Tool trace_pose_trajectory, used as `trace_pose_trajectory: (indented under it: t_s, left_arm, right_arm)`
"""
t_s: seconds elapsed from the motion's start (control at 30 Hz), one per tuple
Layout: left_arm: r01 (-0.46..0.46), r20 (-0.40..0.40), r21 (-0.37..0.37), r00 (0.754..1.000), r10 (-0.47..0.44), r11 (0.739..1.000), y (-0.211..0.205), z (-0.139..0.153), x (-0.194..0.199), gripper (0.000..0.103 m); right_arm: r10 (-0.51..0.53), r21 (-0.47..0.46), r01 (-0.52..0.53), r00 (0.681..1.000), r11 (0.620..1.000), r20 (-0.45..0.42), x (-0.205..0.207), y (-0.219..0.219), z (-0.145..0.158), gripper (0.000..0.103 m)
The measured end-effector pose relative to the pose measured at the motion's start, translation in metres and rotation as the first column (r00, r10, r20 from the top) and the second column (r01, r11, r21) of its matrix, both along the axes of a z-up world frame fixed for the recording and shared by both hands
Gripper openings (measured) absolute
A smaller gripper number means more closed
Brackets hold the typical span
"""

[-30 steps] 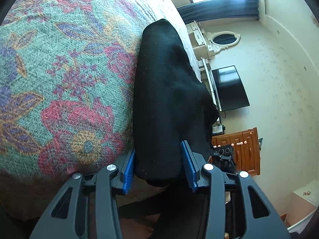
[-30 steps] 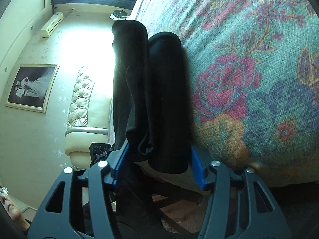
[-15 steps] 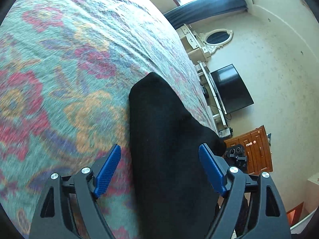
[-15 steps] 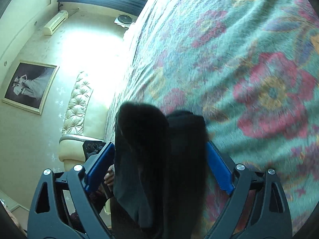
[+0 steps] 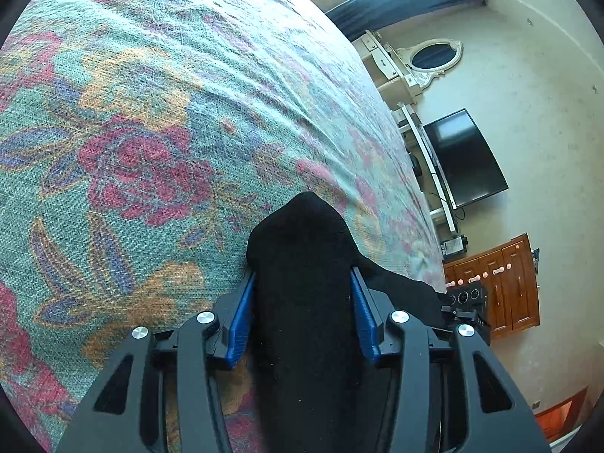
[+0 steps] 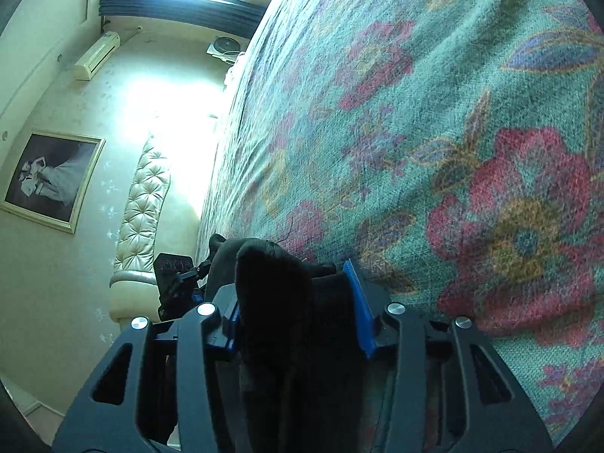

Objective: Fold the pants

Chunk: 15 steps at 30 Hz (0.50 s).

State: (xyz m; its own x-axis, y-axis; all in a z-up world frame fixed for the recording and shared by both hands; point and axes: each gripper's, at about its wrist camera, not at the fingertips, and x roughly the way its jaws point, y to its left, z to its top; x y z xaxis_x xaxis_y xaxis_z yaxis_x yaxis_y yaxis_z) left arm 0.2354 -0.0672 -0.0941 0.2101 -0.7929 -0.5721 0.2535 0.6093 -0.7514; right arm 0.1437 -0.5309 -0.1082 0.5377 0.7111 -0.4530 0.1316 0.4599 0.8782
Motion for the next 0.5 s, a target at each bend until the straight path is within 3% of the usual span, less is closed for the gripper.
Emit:
trace_pose_trajectory:
  t_s: [0.23, 0.5]
  left_arm:
    - [-0.04, 0.03, 0.014, 0.999, 0.04, 0.999, 0.009, 0.0, -0.012, 0.033]
    - [-0.07, 0.117, 0.127, 0.992, 0.055, 0.989, -0.002, 0.025, -0.018, 0.03]
  right_arm:
    - [-0.02, -0.032, 0.021, 0.999, 0.999, 0.027, -0.006, 0.008, 0.007, 0.038]
    - [-0.028, -0.057, 0.03, 0.999, 0.998, 0.04, -0.002, 0.028, 0.024, 0.036]
